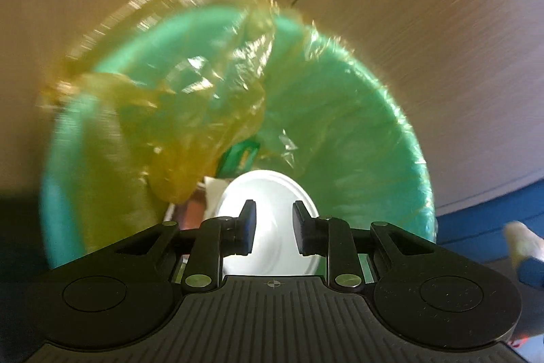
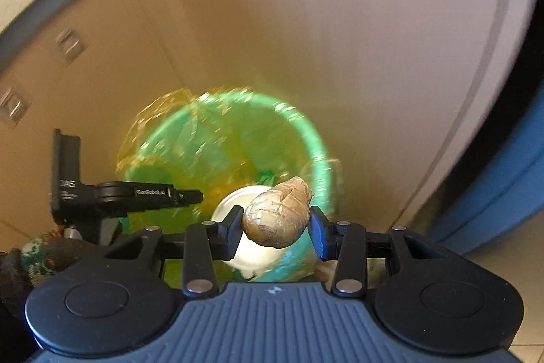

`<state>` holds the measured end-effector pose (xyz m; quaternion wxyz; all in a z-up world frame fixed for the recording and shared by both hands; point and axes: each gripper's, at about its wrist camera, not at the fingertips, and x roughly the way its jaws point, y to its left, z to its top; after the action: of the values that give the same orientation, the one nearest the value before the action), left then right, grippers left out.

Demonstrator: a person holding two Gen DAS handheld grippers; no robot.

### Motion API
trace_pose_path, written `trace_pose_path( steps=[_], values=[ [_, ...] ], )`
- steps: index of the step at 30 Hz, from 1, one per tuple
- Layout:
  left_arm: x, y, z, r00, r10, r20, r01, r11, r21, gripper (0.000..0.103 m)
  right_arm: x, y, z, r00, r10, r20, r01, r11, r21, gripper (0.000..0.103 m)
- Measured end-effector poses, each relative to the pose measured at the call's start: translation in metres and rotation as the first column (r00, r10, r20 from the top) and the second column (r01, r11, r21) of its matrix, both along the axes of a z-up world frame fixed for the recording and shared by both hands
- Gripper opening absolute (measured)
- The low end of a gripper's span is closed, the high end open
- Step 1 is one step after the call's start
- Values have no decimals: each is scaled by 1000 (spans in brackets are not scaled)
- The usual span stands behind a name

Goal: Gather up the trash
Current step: 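Carry the ginger and white bowl down over the green bin, then open both tools to drop the ginger and bowl into the bin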

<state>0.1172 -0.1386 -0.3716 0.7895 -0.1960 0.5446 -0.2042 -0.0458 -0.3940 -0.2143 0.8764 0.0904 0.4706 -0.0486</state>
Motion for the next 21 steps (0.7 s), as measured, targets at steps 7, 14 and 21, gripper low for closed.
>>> trace_pose_path(
  steps=[7, 14, 21],
  values=[
    [-13, 32, 17, 996, 80, 44, -77, 995, -67, 26, 43, 32, -28, 993, 77, -93, -69, 994, 79, 43],
    [-21, 44, 19, 995, 82, 51, -79, 994, -69, 26, 58, 35, -41, 994, 9, -106, 1, 996, 93, 60],
    [-33, 50, 40, 991, 65, 119, -55, 995, -87, 26, 64, 39, -44, 993, 22, -115, -14, 997, 76, 60]
  ],
)
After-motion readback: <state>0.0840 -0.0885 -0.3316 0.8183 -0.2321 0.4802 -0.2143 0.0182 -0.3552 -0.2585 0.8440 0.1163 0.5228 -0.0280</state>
